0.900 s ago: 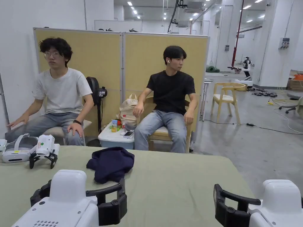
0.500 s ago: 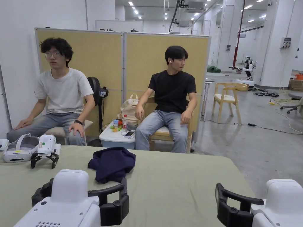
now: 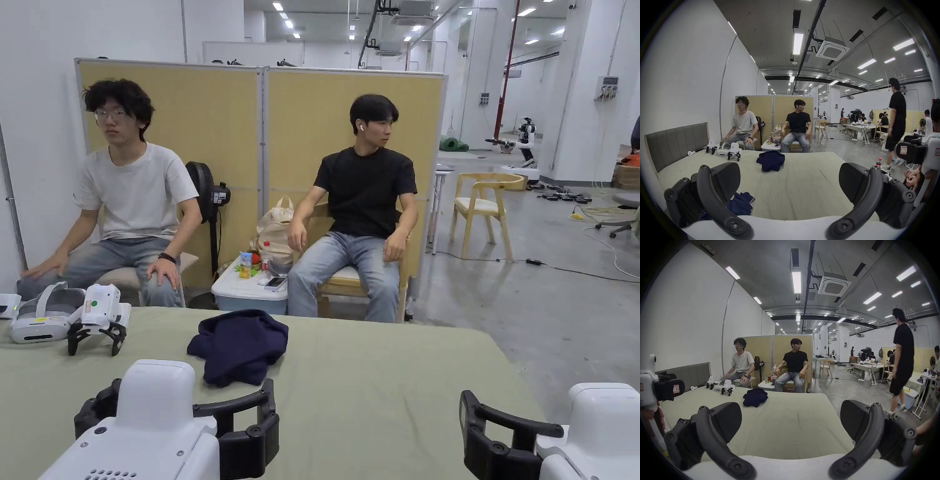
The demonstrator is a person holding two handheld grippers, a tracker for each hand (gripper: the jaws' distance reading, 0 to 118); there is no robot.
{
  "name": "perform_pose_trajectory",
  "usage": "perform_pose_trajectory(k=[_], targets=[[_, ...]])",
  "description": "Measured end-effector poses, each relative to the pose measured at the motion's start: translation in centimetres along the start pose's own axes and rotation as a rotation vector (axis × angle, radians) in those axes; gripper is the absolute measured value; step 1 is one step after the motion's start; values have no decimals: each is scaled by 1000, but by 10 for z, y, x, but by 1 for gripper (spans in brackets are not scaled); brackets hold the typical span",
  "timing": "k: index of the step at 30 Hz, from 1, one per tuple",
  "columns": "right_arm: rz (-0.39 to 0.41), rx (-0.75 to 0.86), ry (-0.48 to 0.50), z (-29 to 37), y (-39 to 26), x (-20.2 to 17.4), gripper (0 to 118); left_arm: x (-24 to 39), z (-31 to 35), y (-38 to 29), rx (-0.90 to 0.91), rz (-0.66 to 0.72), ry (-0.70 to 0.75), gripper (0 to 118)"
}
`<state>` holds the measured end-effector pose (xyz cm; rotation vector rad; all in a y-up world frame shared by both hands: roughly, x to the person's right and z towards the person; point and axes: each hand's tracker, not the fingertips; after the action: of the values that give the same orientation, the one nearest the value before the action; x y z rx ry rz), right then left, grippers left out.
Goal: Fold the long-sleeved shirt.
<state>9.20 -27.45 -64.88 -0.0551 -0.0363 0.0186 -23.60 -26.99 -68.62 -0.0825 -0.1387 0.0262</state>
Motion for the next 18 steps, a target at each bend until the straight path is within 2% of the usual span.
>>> perform_pose_trajectory(k=[14, 15, 16, 17, 18], targets=[[-7, -2, 5, 0, -2, 1, 118, 4, -4, -3, -15, -8, -20, 117], [-5, -1, 6, 0, -2, 1, 118, 4, -4, -3, -17, -5, -24, 114], [-4, -1, 6, 0, -2, 1, 118, 4, -4, -4, -20, -2, -26, 106], [-4, 3, 5, 1, -2, 1, 115, 5, -4, -4, -22, 0, -29, 87], [-5, 7, 4, 2, -3, 1, 115, 5, -4, -4, -23, -2, -29, 87]])
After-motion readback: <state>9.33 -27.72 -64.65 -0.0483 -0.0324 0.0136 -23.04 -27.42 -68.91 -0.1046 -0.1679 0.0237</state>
